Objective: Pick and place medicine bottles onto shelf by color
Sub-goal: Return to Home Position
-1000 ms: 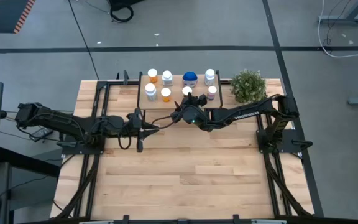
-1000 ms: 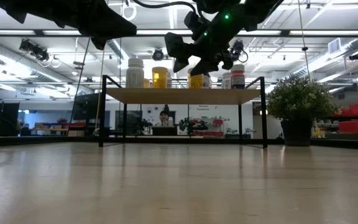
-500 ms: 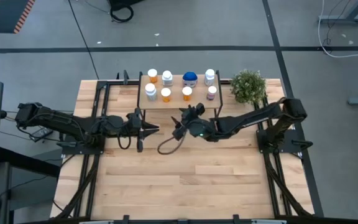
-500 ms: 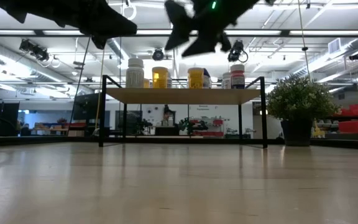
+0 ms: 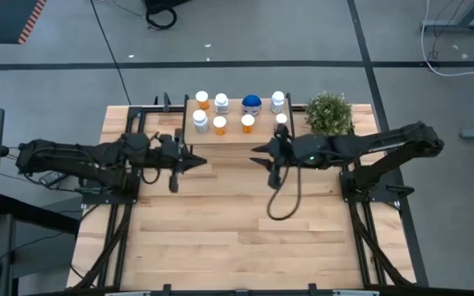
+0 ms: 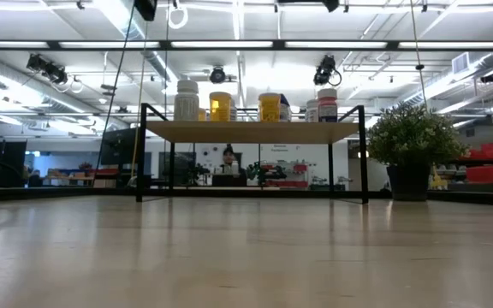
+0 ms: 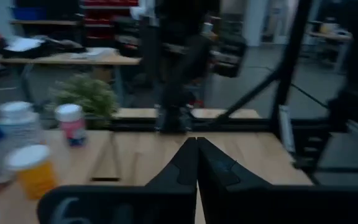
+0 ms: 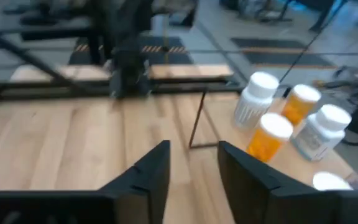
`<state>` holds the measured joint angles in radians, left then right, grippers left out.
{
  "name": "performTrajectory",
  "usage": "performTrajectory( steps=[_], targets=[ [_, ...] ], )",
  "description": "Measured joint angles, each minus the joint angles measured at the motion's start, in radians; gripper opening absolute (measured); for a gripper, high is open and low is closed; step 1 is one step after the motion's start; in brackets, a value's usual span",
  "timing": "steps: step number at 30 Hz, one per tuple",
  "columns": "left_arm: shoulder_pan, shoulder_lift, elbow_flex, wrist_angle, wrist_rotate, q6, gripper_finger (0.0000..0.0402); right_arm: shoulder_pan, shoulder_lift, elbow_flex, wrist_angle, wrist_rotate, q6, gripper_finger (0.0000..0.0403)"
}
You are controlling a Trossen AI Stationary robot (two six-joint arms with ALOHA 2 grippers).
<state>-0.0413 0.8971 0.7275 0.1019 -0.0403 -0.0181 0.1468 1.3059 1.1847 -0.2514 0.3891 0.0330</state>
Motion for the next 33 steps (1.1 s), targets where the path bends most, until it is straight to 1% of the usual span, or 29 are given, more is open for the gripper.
performTrajectory(
  steps=[2,4,7,10,13,16,19,21,24,28,30,33],
  targets=[
    [0.042,-0.029,0.004,-0.042,0.005,0.0,0.0005,0.0,-0.032,0.0,-0.044,-0.021,-0.001,0.0116],
    [0.09,-0.063,-0.022,-0.052,0.017,-0.004,0.0006,-0.001,-0.064,-0.009,-0.066,-0.063,-0.01,0.0094],
    [0.173,-0.143,-0.126,-0.041,0.093,-0.062,0.0003,-0.001,-0.13,-0.069,-0.067,-0.138,-0.011,0.0067],
    [0.238,-0.239,-0.249,0.033,0.19,-0.111,0.0004,-0.007,-0.223,-0.204,-0.025,-0.145,0.019,0.0048],
    [0.26,-0.318,-0.353,0.112,0.215,-0.16,0.0003,-0.031,-0.335,-0.412,0.126,-0.139,0.07,0.004],
    [0.256,-0.382,-0.418,0.143,0.218,-0.169,0.0003,-0.057,-0.445,-0.611,0.339,-0.136,0.094,0.0039],
    [0.237,-0.428,-0.475,0.148,0.219,-0.181,0.0005,-0.085,-0.526,-0.761,0.495,-0.136,0.091,0.0039],
    [0.226,-0.454,-0.514,0.157,0.219,-0.187,0.0003,-0.102,-0.566,-0.831,0.555,-0.136,0.092,0.0039],
    [0.221,-0.497,-0.576,0.225,0.219,-0.208,0.0003,-0.115,-0.6,-0.932,0.674,-0.15,0.098,0.0039],
    [0.22,-0.532,-0.669,0.324,0.219,-0.233,0.0006,-0.117,-0.601,-1.049,0.866,-0.167,0.103,0.0039],
    [0.22,-0.545,-0.704,0.368,0.219,-0.233,0.0004,-0.118,-0.602,-1.096,0.92,-0.172,0.11,0.0039],
    [0.221,-0.552,-0.719,0.36,0.22,-0.226,0.0003,-0.119,-0.601,-1.151,0.989,-0.19,0.117,0.0039]
  ],
)
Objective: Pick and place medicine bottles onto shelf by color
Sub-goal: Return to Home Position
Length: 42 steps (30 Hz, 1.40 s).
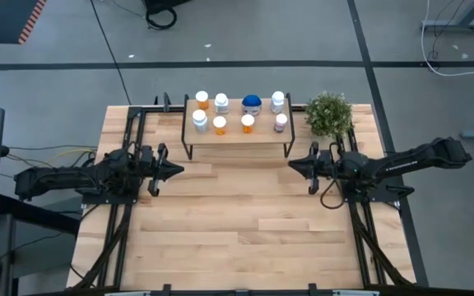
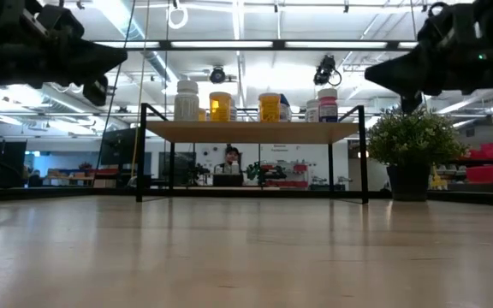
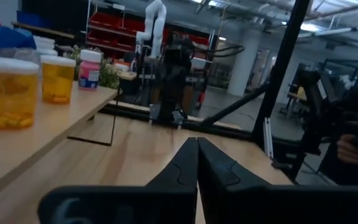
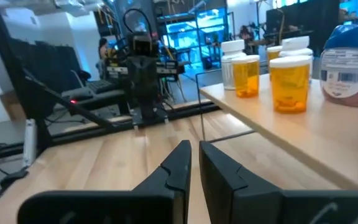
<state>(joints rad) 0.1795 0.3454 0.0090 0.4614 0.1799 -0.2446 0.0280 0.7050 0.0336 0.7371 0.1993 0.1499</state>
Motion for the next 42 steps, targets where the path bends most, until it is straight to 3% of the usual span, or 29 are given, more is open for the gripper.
performTrajectory(
  steps=[12,23,32,42],
  targets=[
    [0.009,0.0,0.0,-0.004,0.008,0.041,0.0004,-0.054,-0.007,-0.027,-0.01,-0.049,-0.023,0.0039],
    [0.009,-0.122,-0.001,-0.161,0.025,0.006,0.0004,-0.059,-0.284,-0.027,-0.336,-0.073,0.053,0.0039],
    [0.009,-0.311,-0.001,-0.409,-0.009,-0.062,0.0004,-0.009,-0.481,-0.027,-0.578,0.032,0.094,0.0039],
    [0.006,-0.34,-0.001,-0.418,-0.056,-0.062,0.0004,0.086,-0.505,-0.027,-0.667,0.222,0.079,0.0039]
  ],
)
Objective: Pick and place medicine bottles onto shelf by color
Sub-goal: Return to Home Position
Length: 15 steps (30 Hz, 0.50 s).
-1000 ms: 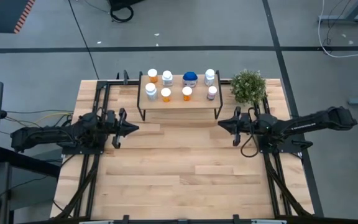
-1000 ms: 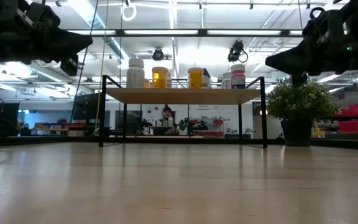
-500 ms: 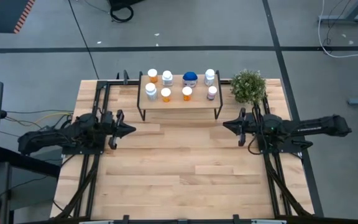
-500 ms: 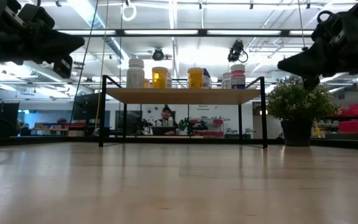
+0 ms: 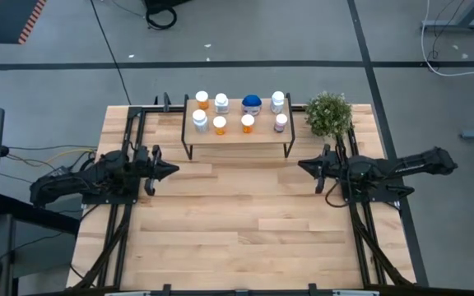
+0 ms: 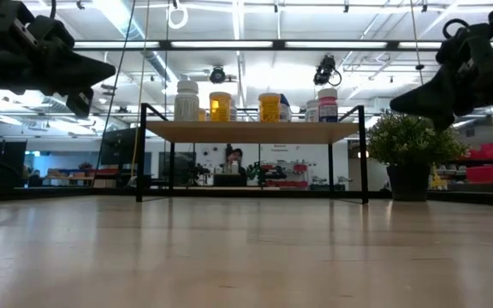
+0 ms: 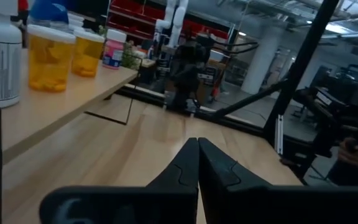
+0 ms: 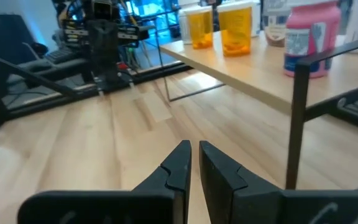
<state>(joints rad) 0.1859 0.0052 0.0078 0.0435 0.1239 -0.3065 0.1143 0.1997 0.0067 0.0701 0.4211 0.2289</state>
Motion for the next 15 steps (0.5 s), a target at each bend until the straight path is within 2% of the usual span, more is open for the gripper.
performTrajectory(
  steps=[7,11,15],
  targets=[
    [0.0,0.001,0.0,-0.008,-0.007,0.022,0.0004,0.095,-0.021,0.0,0.024,0.12,-0.076,0.0039],
    [0.0,0.001,0.0,-0.012,0.007,0.021,0.0016,0.147,-0.024,0.0,0.02,0.153,-0.075,0.0039],
    [0.0,0.001,0.0,-0.013,0.008,0.003,0.0023,0.196,-0.024,0.0,0.001,0.253,-0.071,0.0039]
  ],
)
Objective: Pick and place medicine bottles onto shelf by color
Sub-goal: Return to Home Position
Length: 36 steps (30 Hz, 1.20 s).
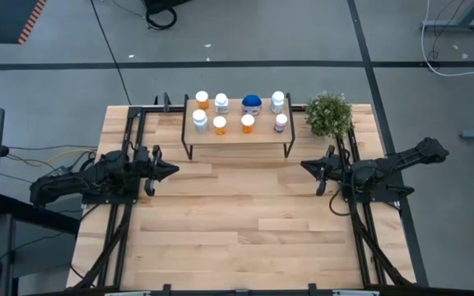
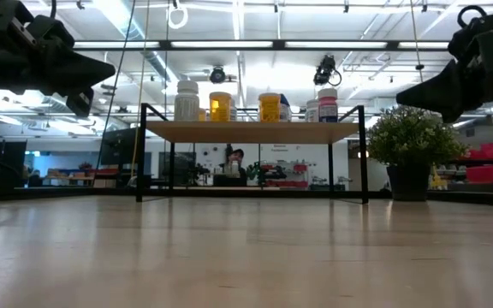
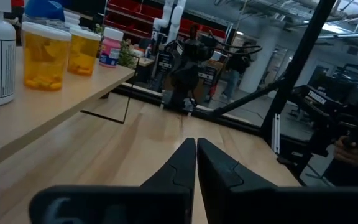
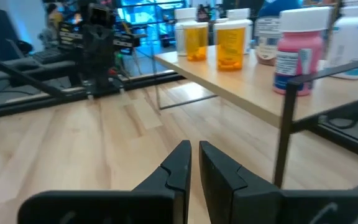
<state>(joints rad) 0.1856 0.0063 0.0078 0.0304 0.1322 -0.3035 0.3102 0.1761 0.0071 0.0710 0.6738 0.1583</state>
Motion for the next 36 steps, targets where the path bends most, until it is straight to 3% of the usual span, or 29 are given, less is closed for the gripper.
performTrajectory(
  steps=[14,26,36],
  targets=[
    [0.0,0.0,0.0,0.01,0.003,0.079,0.0019,0.042,0.016,0.0,0.094,0.025,0.162,0.0039],
    [0.0,0.0,0.0,0.014,0.004,0.079,0.0021,0.042,0.02,0.0,0.251,0.025,0.107,0.0039],
    [0.0,0.0,0.0,0.019,0.006,0.08,0.0025,0.042,0.02,0.0,0.504,0.025,0.107,0.0039]
  ],
)
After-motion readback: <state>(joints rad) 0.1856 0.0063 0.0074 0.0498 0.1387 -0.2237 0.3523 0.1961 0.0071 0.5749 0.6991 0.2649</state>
